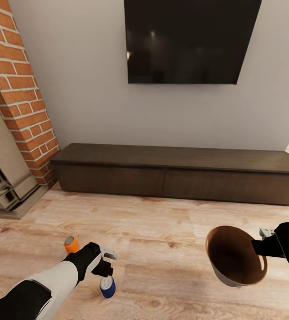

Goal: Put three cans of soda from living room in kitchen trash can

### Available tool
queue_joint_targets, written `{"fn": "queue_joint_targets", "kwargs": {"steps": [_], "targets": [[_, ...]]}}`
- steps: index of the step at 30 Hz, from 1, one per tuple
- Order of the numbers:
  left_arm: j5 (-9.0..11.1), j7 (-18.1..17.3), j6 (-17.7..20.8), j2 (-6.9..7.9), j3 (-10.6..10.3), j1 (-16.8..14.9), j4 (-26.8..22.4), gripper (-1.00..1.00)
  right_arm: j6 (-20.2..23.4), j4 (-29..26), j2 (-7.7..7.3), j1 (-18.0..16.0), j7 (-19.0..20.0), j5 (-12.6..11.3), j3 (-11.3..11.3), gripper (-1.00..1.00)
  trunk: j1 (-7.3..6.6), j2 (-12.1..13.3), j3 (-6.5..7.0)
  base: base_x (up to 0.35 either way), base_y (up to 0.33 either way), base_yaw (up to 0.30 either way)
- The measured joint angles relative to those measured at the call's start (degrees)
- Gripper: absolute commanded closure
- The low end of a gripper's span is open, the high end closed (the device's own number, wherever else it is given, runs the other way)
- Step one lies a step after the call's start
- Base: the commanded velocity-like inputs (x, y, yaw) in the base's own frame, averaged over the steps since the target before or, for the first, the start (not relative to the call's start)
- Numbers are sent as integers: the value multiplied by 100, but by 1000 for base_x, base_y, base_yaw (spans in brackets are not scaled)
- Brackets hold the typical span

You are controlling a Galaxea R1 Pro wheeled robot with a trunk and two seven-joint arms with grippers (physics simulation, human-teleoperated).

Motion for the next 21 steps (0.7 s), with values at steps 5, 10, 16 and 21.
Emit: {"fn": "queue_joint_targets", "kwargs": {"steps": [5,10,16,21], "targets": [[-4,5,29,-7,1,4,5,-100,16,8,-1,-277,5,-22,33,100,13,-7,-156,0,0,0],[-3,9,34,-16,2,5,4,-100,32,60,-3,-703,9,252,255,100,23,-12,-290,0,0,0],[-6,3,35,-25,2,5,-3,-100,27,90,-2,-1076,13,721,312,100,23,-12,-344,0,0,0],[-7,7,36,-28,2,5,-57,-100,27,136,-27,-1293,23,762,326,100,23,-13,-373,0,0,0]]}}
